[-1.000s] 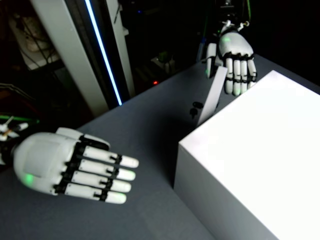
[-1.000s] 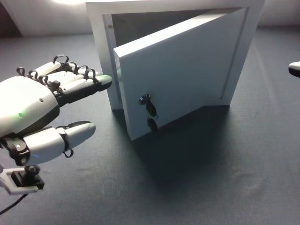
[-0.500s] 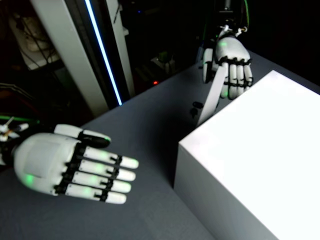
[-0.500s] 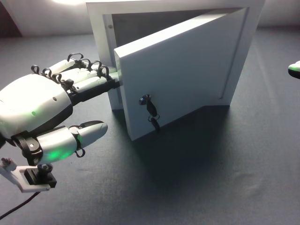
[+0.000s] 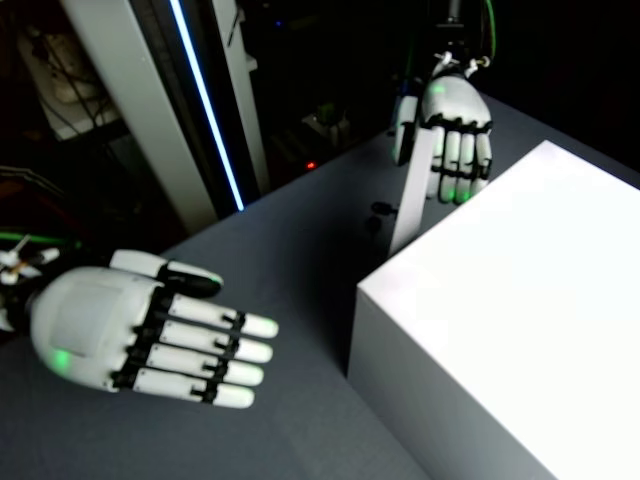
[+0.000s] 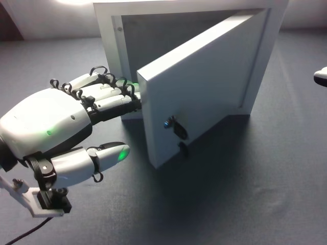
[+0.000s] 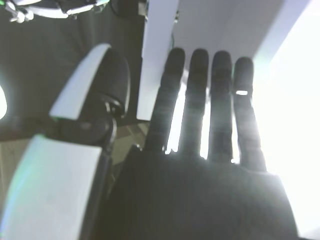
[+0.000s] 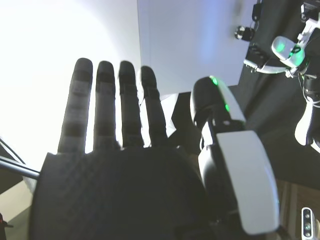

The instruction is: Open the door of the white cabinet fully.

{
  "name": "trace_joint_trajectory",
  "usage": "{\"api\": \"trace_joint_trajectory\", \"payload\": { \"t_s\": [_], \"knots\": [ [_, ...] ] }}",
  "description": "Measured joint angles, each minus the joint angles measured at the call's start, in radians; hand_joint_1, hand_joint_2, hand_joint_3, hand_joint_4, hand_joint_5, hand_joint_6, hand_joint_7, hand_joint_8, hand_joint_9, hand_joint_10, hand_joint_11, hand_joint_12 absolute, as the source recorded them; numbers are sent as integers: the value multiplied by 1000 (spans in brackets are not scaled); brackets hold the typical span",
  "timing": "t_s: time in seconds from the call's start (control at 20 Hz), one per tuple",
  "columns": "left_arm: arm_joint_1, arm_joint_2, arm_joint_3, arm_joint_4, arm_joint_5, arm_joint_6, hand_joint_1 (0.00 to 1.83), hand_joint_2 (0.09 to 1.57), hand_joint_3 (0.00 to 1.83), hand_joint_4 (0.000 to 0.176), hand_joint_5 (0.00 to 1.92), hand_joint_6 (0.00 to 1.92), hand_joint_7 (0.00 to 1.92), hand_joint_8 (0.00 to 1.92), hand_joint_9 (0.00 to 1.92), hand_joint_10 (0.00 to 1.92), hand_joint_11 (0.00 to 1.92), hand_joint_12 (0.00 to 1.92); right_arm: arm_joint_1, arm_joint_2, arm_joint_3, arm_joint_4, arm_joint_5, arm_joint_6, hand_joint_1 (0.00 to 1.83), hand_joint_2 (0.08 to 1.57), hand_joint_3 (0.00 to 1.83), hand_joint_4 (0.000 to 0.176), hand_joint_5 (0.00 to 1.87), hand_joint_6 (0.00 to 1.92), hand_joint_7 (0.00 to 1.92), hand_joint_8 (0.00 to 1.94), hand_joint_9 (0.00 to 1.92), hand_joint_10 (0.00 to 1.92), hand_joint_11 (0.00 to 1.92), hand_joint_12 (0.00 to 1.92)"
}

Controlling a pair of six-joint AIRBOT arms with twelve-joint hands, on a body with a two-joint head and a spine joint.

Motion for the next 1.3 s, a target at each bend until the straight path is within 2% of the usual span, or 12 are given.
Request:
{"api": "trace_joint_trajectory", "payload": {
  "t_s": [0.15, 0.25, 0.35, 0.45, 0.55, 0.6, 0.7, 0.8, 0.95, 1.05, 1.15, 1.3],
  "knots": [
    [-7, 0, 0, 8, 3, -5, 245, 1522, 3, 0, 247, 0, 312, 13, 281, 21, 0, 625, 0, 0, 2, 1, -1, 1, 328, 1398, 3, 0, 295, 1, 304, 7, 262, 4, 228, 1],
    [-21, -10, 5, 25, 6, -14, 245, 1537, 5, 0, 193, 4, 212, 3, 179, 9, 0, 354, 0, -3, 2, 0, -2, 2, 326, 1397, 1, 0, 296, 1, 307, 4, 261, 2, 230, 2],
    [-37, -22, 11, 66, 20, -39, 275, 1512, 0, 0, 234, 1, 289, 1, 236, 3, 0, 465, 0, -4, 5, -2, -1, 6, 331, 1402, 3, 4, 302, 3, 307, 3, 264, 3, 232, 3],
    [-53, -39, 16, 95, 40, -50, 337, 1504, 0, 0, 275, 5, 339, 6, 299, 10, 42, 535, 0, -4, 6, 1, -1, 7, 333, 1404, 1, 0, 309, 2, 323, 3, 280, 4, 243, 7],
    [-75, -56, 23, 131, 60, -71, 345, 1494, 0, 0, 309, 5, 341, 1, 310, 1, 99, 490, 0, -4, 6, 0, -2, 8, 376, 1398, 0, 0, 314, 3, 323, 2, 287, 4, 254, 10],
    [-88, -66, 32, 152, 69, -82, 365, 1493, 0, 0, 313, 3, 339, 0, 297, 0, 67, 469, 0, -5, 7, 1, -2, 8, 367, 1397, 0, 0, 313, 1, 322, 1, 286, 2, 253, 9],
    [-103, -77, 36, 170, 89, -90, 504, 1475, 0, 0, 348, 9, 332, 6, 278, 4, 55, 458, 0, -5, 7, 1, -1, 8, 340, 1402, 1, 0, 303, 0, 324, 1, 288, 1, 255, 8],
    [-115, -92, 45, 187, 105, -100, 439, 1483, 6, 0, 356, 4, 350, 1, 328, 3, 159, 399, 0, -9, 10, 1, -2, 8, 334, 1392, 0, 0, 313, 4, 333, 4, 293, 3, 250, 6],
    [-129, -112, 53, 221, 119, -125, 588, 1455, 0, 0, 407, 5, 406, 4, 375, 4, 190, 464, 0, -10, 13, 0, 0, 8, 324, 1382, 0, 2, 306, 0, 321, 0, 272, 0, 226, 0],
    [-140, -125, 55, 246, 130, -127, 461, 1490, 11, 0, 391, 1, 355, 2, 332, 2, 139, 467, 0, -16, 16, 5, 0, 9, 343, 1389, 1, 0, 301, 0, 315, 0, 258, 0, 212, 0],
    [-154, -135, 59, 257, 142, -127, 372, 1513, 3, 0, 365, 0, 299, 1, 286, 1, 115, 372, 0, -16, 16, 1, -3, 11, 335, 1388, 0, 0, 301, 1, 321, 2, 271, 3, 229, 7],
    [-175, -145, 70, 272, 142, -127, 405, 1517, 0, 0, 358, 5, 378, 4, 366, 4, 226, 326, 0, -17, 16, 2, -2, 11, 381, 1382, 0, 0, 303, 2, 297, 1, 245, 0, 218, 1]
  ]
}}
